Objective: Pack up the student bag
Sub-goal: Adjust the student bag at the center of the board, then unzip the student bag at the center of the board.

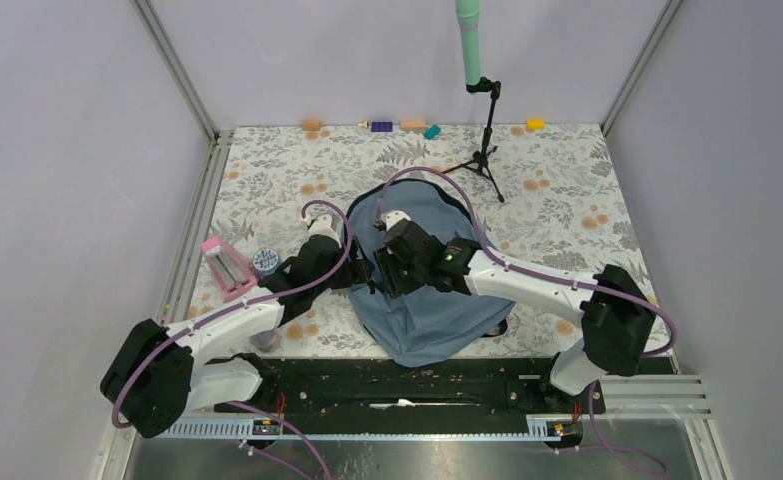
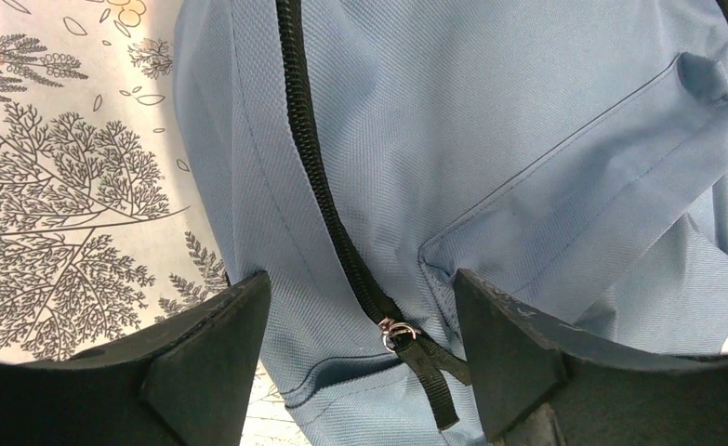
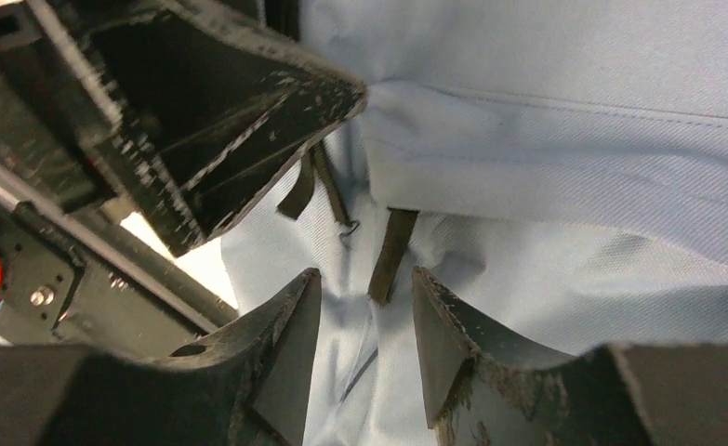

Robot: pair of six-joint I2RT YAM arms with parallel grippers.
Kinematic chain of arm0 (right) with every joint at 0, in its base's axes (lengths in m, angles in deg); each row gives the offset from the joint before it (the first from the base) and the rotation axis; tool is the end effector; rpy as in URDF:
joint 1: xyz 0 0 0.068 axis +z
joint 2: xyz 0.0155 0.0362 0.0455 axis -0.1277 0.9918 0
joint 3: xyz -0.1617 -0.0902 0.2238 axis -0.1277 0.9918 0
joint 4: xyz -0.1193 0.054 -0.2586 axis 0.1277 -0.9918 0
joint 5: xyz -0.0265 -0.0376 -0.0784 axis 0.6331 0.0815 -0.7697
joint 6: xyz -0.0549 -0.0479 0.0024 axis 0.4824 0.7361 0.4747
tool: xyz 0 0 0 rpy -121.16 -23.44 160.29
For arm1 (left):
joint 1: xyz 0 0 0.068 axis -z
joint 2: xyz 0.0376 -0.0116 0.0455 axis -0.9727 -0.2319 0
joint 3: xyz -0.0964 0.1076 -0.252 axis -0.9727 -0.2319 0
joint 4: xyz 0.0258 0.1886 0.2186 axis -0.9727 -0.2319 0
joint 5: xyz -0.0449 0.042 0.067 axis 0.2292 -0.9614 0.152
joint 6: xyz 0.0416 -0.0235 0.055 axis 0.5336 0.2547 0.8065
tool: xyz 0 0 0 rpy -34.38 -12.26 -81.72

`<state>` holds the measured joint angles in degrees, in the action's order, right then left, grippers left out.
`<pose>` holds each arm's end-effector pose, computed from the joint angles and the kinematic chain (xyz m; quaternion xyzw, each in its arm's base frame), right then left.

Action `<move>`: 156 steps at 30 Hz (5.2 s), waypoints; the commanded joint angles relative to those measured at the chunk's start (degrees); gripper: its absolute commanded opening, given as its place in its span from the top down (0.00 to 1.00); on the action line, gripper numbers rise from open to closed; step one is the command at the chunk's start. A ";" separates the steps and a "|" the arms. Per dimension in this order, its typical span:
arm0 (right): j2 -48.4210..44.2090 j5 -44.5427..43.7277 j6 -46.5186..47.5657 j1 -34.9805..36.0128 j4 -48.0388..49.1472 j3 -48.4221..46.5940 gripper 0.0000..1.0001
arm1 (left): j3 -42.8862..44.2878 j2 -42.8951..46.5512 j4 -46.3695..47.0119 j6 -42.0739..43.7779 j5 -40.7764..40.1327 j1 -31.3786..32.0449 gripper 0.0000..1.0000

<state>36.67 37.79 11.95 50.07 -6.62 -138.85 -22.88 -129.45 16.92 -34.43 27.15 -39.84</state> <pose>0.2124 0.3241 0.2466 -0.2659 0.8835 0.2202 0.3167 0.2233 -0.1560 0.1805 -0.0617 0.8898 -0.2300 0.3893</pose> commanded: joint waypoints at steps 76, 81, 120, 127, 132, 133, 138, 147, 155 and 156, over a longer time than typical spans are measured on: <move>-7.92 30.42 1.60 -25.48 -4.02 8.16 1.00 | 5.18 -4.28 20.62 46.22 -5.35 20.72 0.01; -7.93 30.79 1.70 -25.33 -4.06 8.14 1.00 | 7.17 -9.01 25.65 50.12 -17.11 24.36 0.01; -7.80 1.24 4.73 -25.41 -16.61 -1.60 1.00 | 1.95 -5.23 16.41 45.66 -11.83 24.46 1.00; -4.06 -0.37 5.33 -26.29 -16.63 -4.06 1.00 | -0.35 -2.37 15.42 43.63 -14.38 24.46 1.00; -3.19 -2.05 6.09 -28.99 -16.60 -3.67 1.00 | -0.75 -0.72 13.33 41.16 -17.37 24.14 1.00; -3.12 -2.68 6.39 -29.56 -16.56 -3.64 1.00 | -0.75 -0.41 12.73 40.78 -17.58 23.97 1.00; -2.62 -7.64 7.91 -33.59 -15.94 -4.14 1.00 | -0.73 1.94 9.26 35.92 -17.41 22.03 1.00; -2.09 -3.22 8.34 -36.84 -13.72 -5.21 1.00 | -2.13 5.39 8.06 33.28 -12.33 20.41 1.00; -6.08 8.18 10.88 -36.75 -10.85 -2.78 1.00 | 2.06 6.44 3.82 30.83 -8.70 20.29 0.89; -6.39 8.93 10.91 -36.75 -10.87 -2.76 1.00 | 2.94 6.69 3.15 30.49 -8.16 20.29 0.76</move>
<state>34.11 47.65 19.79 15.82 -20.50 -141.05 -23.54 -125.38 26.80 -2.08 20.07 -18.62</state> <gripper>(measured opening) 0.032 0.085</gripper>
